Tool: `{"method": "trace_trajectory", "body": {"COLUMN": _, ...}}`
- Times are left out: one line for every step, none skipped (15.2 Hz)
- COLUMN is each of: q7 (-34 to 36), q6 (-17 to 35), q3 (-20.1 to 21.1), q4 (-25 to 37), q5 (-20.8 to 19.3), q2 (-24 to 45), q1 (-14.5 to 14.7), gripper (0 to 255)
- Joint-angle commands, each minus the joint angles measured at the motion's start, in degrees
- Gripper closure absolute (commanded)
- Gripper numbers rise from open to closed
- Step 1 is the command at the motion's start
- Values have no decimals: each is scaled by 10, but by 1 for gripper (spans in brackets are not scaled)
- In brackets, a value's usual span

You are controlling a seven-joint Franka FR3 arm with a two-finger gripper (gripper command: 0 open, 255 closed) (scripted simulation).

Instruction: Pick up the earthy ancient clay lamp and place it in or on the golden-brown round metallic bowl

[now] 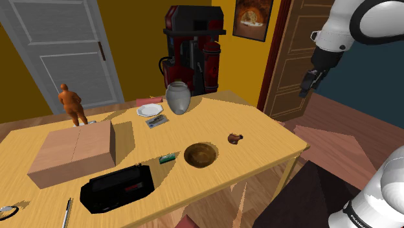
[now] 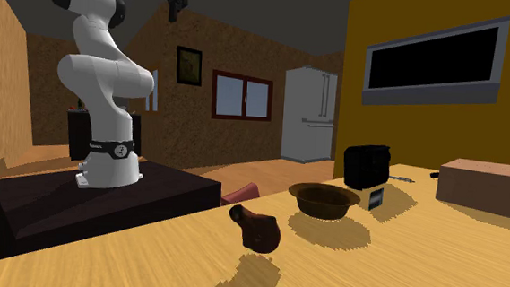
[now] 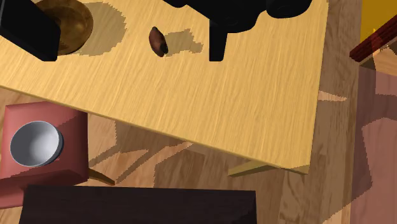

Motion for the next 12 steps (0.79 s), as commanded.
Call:
{"method": "trace_trajectory", "body": {"q7": 0, "q6": 0, "q3": 0, "q4": 0, "q5": 0, "q2": 0, "q1": 0, "gripper": 0}}
{"method": "trace_trajectory", "body": {"q7": 3, "q6": 19, "q3": 0, "q4": -8, "q5": 1, "q2": 12, "q1": 1, "gripper": 0}}
{"method": "trace_trajectory", "body": {"q7": 6, "q6": 38, "q3": 1, "q4": -15, "q5": 1, "q2": 25, "q1": 1, "gripper": 0}}
{"method": "trace_trajectory", "body": {"q7": 9, "q6": 57, "q3": 1, "q4": -21, "q5": 2, "q2": 39, "q1": 2, "gripper": 0}}
{"method": "trace_trajectory", "body": {"q7": 12, "q6": 76, "q3": 2, "q4": -27, "q5": 2, "q2": 54, "q1": 3, "gripper": 0}}
{"method": "trace_trajectory", "body": {"q7": 15, "q6": 95, "q3": 2, "q4": -32, "q5": 2, "q2": 69, "q1": 3, "gripper": 0}}
{"method": "trace_trajectory", "body": {"q7": 18, "q6": 114, "q3": 3, "q4": -36, "q5": 3, "q2": 85, "q1": 4, "gripper": 0}}
{"method": "trace_trajectory", "body": {"q7": 20, "q6": 132, "q3": 4, "q4": -39, "q5": 3, "q2": 102, "q1": 4, "gripper": 0}}
{"method": "trace_trajectory", "body": {"q7": 23, "q6": 151, "q3": 4, "q4": -41, "q5": 3, "q2": 119, "q1": 5, "gripper": 0}}
{"method": "trace_trajectory", "body": {"q7": 26, "q6": 169, "q3": 5, "q4": -43, "q5": 3, "q2": 137, "q1": 5, "gripper": 0}}
{"method": "trace_trajectory", "body": {"q7": 29, "q6": 188, "q3": 5, "q4": -43, "q5": 3, "q2": 156, "q1": 6, "gripper": 0}}
{"method": "trace_trajectory", "body": {"q7": 31, "q6": 205, "q3": 6, "q4": -43, "q5": 3, "q2": 175, "q1": 6, "gripper": 0}}
